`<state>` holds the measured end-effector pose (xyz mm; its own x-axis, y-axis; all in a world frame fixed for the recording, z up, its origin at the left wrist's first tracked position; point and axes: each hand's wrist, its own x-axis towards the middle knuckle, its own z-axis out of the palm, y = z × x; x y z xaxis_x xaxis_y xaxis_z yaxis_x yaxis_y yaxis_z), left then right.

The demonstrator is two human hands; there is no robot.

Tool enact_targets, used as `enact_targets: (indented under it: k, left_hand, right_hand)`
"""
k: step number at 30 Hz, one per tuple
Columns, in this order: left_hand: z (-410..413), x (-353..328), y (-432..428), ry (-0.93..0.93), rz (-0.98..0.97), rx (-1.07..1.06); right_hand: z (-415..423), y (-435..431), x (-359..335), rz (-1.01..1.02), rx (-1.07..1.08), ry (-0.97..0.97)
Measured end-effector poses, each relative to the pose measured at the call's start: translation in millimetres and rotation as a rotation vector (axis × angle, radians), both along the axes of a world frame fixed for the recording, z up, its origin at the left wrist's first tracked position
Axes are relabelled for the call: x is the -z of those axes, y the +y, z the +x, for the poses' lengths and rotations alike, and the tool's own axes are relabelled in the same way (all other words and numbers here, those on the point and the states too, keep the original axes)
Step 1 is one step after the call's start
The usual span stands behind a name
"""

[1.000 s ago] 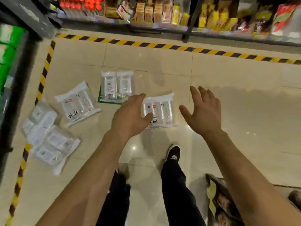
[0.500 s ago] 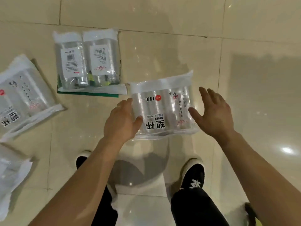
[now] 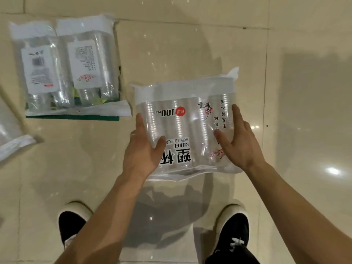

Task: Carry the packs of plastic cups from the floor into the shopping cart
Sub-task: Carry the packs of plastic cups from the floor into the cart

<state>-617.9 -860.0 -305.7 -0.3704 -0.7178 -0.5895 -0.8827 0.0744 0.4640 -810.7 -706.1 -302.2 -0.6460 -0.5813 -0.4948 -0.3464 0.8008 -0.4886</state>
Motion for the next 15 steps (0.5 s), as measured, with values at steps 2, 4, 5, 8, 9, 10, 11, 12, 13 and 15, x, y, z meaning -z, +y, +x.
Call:
enact_targets:
  k: [2, 4, 5, 8, 9, 10, 11, 12, 13, 15]
  left_hand:
    - [-13, -45, -11, 0.022, -0.042, 0.002]
    - [-27, -105, -25, 0.073, -0.110, 0.005]
    - [-33, -138, -33, 0.106, -0.148, 0.010]
    - [-50, -250, -57, 0.169, -0.245, 0.041]
    - [-55, -291, -65, 0.178, -0.279, 0.039]
    - [-60, -333, -72, 0.188, -0.313, 0.032]
    - [-64, -376, -79, 0.205, -0.347, 0.023]
    - [-68, -419, -85, 0.223, -0.379, 0.014]
    - [-70, -462, -90, 0.248, -0.409, 0.009]
    - [-73, -546, -100, 0.293, -0.462, 0.030]
  right_hand:
    - [-8, -9, -46, -0.043, 0.020, 0.030]
    - [-18, -22, -105, -0.082, 0.041, 0.059]
    - [-23, -31, -139, -0.099, 0.052, 0.068]
    - [-40, -55, -251, -0.171, 0.081, 0.117]
    - [-45, -63, -292, -0.200, 0.083, 0.139]
    - [-50, -70, -333, -0.225, 0.087, 0.163]
    - [-53, -77, -375, -0.246, 0.091, 0.182]
    - [-56, -83, -418, -0.264, 0.092, 0.196]
    - [-58, -89, -460, -0.278, 0.092, 0.206]
    - [-61, -99, -544, -0.294, 0.094, 0.222]
